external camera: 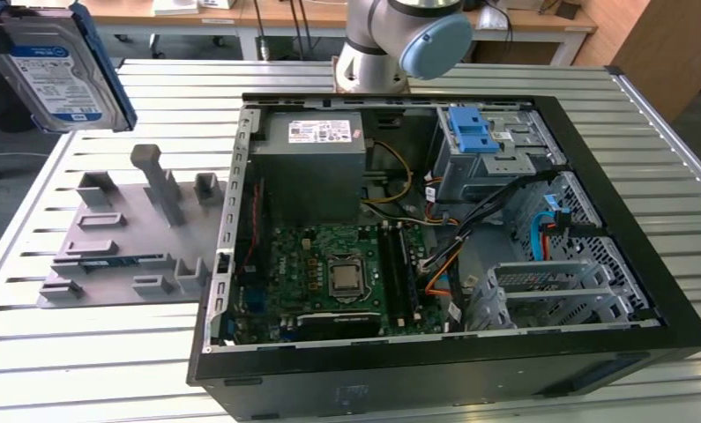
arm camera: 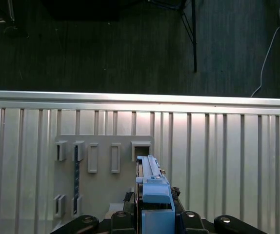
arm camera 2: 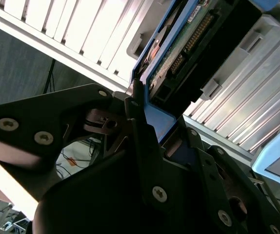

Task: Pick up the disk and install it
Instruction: 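Pick up the disk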

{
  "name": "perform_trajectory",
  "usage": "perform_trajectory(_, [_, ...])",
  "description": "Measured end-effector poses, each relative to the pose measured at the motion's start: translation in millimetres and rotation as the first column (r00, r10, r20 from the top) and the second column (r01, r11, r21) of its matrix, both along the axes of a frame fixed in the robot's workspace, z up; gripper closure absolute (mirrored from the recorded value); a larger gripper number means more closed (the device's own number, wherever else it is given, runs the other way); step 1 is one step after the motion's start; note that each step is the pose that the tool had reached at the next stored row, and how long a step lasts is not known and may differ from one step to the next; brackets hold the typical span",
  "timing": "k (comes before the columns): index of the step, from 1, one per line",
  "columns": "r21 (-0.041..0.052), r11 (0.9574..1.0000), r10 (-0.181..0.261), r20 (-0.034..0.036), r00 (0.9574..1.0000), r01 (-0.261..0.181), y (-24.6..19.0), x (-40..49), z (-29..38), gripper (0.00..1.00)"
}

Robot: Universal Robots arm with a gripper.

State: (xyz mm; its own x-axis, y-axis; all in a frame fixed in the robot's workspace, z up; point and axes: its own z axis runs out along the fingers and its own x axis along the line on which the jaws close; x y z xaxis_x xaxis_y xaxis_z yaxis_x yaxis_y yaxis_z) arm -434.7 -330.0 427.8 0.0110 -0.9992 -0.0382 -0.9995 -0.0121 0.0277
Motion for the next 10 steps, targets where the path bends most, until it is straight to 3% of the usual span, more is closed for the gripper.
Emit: perform_trajectory(10, [0.0, 1.0, 0.0, 0.0, 1.0, 0.0, 0.0, 0.0, 7.7, 0.64])
